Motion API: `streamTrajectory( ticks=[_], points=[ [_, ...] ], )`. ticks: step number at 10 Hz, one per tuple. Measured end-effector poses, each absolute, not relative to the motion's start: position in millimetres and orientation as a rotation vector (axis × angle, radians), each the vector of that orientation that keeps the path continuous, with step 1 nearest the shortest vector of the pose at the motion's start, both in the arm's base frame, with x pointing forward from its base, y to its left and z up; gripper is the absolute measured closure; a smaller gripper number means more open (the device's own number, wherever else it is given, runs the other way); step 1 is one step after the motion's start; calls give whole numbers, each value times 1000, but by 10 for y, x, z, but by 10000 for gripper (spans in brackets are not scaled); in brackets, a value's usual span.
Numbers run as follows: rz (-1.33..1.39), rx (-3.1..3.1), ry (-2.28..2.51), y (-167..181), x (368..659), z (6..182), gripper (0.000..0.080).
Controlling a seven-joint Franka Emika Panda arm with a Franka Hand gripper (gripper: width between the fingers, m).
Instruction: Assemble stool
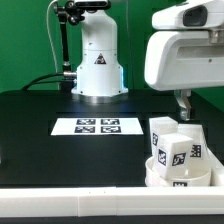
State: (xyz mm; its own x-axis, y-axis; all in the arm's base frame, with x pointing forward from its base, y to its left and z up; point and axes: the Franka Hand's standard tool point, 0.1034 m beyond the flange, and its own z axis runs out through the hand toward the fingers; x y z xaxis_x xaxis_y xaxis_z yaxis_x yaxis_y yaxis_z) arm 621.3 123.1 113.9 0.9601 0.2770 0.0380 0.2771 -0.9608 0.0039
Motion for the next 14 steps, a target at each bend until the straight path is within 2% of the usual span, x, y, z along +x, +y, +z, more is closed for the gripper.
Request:
streamTrajectory(
  ticks=[4,9,14],
  points=[
    [-56,-3065,-838,1159,6225,1130,151],
    [10,-2835,-1577,1158,6217,1028,151],
    [68,-2710,-1835,1124,6168,934,151]
  ],
)
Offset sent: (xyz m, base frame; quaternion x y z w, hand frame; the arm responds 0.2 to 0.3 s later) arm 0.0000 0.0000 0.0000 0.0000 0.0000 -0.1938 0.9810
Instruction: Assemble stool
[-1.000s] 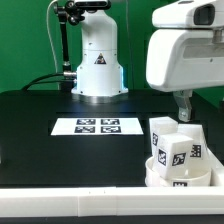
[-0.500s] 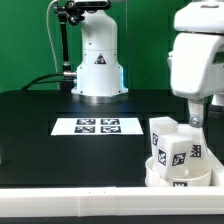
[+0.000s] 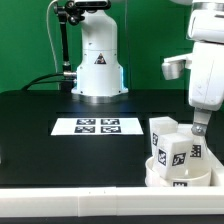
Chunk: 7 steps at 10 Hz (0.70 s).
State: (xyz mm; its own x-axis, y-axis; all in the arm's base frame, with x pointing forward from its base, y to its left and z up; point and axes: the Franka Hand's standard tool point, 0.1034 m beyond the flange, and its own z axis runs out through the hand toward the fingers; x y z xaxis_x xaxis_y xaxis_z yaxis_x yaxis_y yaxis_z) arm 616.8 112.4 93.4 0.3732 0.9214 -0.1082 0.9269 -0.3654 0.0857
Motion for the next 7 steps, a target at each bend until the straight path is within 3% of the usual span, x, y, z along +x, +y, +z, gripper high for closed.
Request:
streamTrajectory(
  ticks=[4,6,7],
  points=[
    [-91,2489,1678,1113,6142,822,155],
    [-93,2491,1676,1102,6140,815,462],
    [-93,2492,1675,1097,6140,815,462]
  ],
)
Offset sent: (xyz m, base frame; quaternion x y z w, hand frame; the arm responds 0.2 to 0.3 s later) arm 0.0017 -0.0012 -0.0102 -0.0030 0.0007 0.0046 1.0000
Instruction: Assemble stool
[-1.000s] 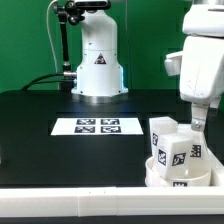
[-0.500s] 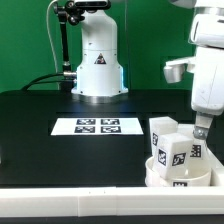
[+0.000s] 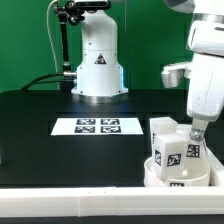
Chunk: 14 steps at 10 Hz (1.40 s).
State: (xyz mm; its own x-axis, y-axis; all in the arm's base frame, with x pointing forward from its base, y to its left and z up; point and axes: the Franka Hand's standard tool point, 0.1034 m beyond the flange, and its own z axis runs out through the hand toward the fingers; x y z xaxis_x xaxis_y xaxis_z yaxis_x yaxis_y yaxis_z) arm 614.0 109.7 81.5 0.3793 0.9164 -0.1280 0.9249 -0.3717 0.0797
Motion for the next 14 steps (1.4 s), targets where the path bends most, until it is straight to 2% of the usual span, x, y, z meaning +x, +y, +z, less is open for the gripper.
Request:
streamTrajectory(
  ticks=[3,6,9,14],
  points=[
    [-90,2522,1626,1085,6142,815,462],
    [-69,2668,1366,1082,6141,813,461],
    [-41,2817,1013,1082,6139,811,459],
    [-2,3024,97,1080,6115,801,459]
  ],
)
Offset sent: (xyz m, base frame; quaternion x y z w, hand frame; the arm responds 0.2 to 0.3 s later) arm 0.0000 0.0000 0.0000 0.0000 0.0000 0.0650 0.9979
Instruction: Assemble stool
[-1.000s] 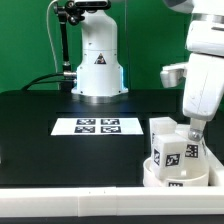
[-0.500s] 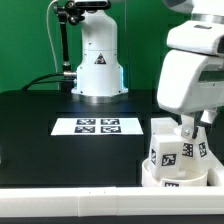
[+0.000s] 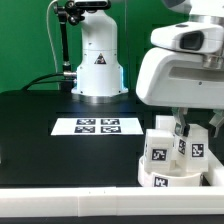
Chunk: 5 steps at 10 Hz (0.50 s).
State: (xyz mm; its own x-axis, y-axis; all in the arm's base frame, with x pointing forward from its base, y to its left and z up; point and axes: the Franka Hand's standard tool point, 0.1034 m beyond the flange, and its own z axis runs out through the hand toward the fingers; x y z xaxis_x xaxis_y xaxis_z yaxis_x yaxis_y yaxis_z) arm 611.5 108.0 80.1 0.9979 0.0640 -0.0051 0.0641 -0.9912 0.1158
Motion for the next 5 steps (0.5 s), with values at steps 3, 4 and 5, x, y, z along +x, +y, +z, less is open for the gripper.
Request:
streamTrajectory(
  ticks=[3,4,5],
  points=[
    [-18,3050,-332,1105,6095,802,459],
    [-13,3033,-456,1108,6096,803,459],
    [-9,3020,-538,1110,6096,803,459]
  ],
)
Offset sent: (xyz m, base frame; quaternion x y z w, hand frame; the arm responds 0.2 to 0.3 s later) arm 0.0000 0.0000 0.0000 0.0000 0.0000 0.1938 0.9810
